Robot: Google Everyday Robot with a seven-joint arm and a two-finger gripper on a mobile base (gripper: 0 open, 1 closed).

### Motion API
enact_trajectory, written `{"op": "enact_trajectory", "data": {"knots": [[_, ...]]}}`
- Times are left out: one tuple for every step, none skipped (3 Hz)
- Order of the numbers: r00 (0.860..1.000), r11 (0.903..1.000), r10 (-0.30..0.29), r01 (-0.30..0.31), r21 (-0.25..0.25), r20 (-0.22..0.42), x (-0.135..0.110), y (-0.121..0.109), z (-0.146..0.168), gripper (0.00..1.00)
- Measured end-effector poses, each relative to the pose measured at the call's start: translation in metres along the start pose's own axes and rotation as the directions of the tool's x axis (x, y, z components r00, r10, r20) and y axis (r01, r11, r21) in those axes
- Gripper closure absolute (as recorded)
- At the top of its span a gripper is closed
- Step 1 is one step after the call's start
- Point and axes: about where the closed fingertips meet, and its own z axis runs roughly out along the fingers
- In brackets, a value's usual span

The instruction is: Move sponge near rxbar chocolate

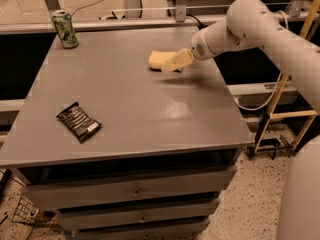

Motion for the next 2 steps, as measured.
{"op": "enact_trajectory", "data": {"knots": [[1.0, 0.9999, 0.012, -0.012, 0.002, -0.006, 0.0031, -0.0016, 0.0052, 0.0], [1.0, 0.9999, 0.014, -0.014, -0.004, -0.01, 0.0044, -0.0013, 0.0096, 0.12]]}}
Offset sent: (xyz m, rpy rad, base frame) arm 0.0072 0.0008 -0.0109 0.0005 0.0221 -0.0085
